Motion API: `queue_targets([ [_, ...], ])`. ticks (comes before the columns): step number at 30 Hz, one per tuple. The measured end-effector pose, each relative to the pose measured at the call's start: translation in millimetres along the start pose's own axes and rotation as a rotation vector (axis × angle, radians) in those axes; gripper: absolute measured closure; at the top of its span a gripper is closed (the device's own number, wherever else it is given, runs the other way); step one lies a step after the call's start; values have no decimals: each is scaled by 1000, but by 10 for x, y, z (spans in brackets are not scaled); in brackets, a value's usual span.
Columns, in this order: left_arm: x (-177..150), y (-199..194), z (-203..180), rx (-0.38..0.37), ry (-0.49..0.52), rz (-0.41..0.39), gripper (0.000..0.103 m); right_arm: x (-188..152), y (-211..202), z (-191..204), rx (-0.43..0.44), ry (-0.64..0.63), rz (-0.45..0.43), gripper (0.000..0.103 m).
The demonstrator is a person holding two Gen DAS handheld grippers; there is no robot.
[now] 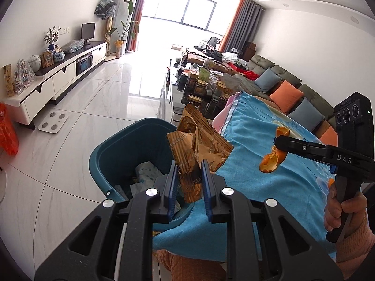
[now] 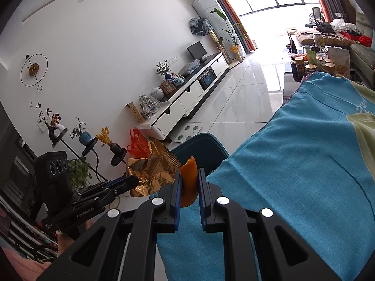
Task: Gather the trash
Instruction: 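Carry the foil wrapper and orange peel over the teal bin, then open both tools to drop the wrapper and peel into the bin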
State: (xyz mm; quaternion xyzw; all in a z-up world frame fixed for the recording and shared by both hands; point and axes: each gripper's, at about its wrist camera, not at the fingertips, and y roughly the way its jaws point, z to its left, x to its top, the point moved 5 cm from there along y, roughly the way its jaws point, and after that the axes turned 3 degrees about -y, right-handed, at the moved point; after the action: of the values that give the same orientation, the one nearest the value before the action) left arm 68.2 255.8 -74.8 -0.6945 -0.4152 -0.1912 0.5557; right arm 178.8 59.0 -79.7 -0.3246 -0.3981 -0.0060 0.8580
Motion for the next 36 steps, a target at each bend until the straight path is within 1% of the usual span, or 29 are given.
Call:
queue_targets([
  [12, -42, 104, 257, 47, -39, 24, 83, 107, 352, 95, -9, -25, 50, 91],
  [21, -58, 256, 358, 74, -56, 51, 83, 132, 627, 162, -27, -45, 94, 91],
  [33, -107, 570, 464, 99, -84, 101, 83, 94, 994, 257, -58, -73, 173, 90],
  [36, -100, 647, 469, 105, -83, 112, 83, 65, 1084, 266, -68, -77, 198, 89],
])
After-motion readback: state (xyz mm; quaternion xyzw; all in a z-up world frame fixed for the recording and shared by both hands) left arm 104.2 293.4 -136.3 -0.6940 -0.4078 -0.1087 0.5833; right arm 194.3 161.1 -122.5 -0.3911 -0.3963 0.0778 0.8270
